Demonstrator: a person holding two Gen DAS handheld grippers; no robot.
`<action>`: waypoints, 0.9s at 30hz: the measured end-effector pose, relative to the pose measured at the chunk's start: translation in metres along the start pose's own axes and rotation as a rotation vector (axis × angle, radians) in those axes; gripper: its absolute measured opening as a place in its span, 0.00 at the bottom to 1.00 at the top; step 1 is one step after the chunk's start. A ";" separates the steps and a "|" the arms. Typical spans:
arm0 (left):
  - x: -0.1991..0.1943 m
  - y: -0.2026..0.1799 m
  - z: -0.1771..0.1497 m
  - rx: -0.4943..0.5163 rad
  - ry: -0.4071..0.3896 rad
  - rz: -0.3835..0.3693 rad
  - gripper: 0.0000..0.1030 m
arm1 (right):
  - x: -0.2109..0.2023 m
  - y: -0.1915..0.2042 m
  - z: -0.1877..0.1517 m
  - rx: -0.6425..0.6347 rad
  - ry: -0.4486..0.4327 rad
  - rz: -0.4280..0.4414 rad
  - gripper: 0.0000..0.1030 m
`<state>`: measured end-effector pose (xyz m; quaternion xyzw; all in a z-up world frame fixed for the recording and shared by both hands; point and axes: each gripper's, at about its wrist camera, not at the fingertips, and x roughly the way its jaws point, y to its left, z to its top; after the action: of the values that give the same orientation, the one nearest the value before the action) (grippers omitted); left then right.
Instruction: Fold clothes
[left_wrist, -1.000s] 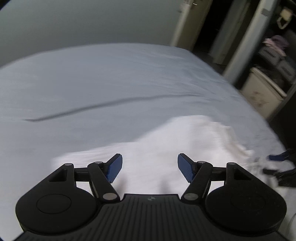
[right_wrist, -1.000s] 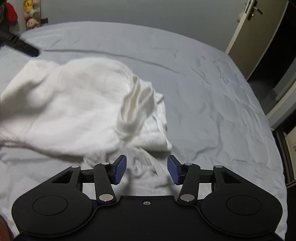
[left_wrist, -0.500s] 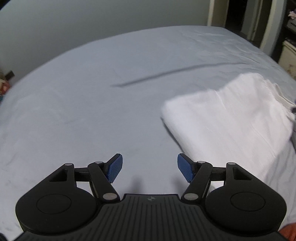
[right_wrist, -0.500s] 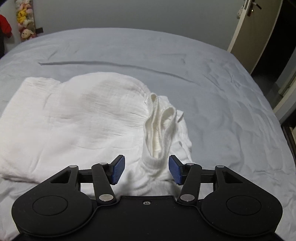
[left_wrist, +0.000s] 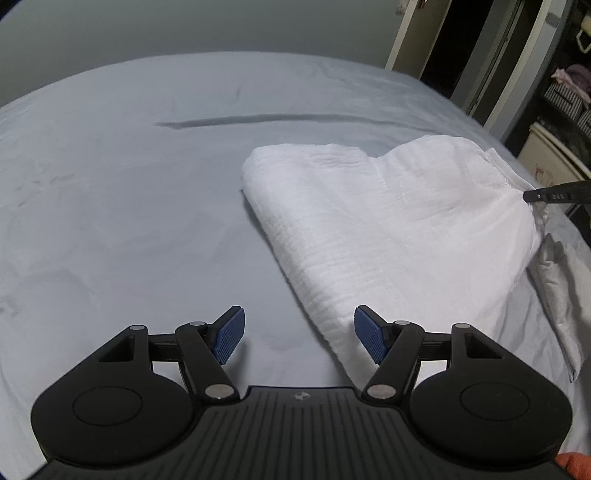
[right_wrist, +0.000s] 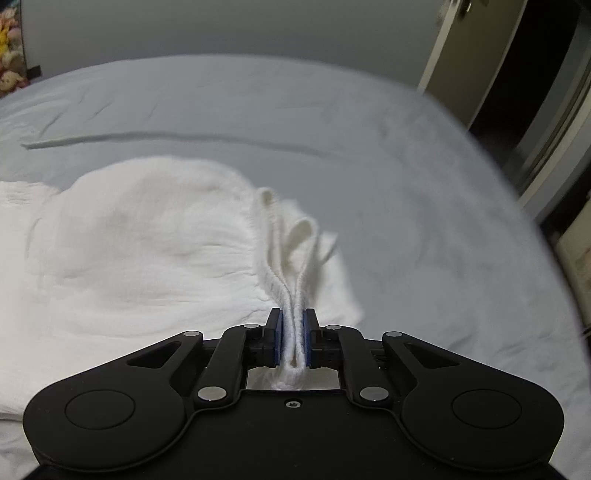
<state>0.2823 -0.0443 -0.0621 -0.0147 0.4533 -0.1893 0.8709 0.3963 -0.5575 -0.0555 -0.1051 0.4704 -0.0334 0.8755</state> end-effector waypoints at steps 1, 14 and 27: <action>0.001 -0.003 -0.002 -0.012 -0.008 -0.008 0.63 | 0.003 -0.004 0.001 0.012 0.019 -0.016 0.09; 0.019 -0.003 -0.021 -0.385 -0.002 -0.098 0.67 | 0.023 -0.033 -0.015 0.184 0.100 0.044 0.73; 0.051 -0.009 -0.033 -0.496 0.079 -0.133 0.71 | 0.061 -0.072 -0.051 0.557 0.229 0.203 0.79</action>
<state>0.2795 -0.0652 -0.1196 -0.2502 0.5174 -0.1297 0.8080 0.3911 -0.6447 -0.1171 0.1906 0.5468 -0.0848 0.8108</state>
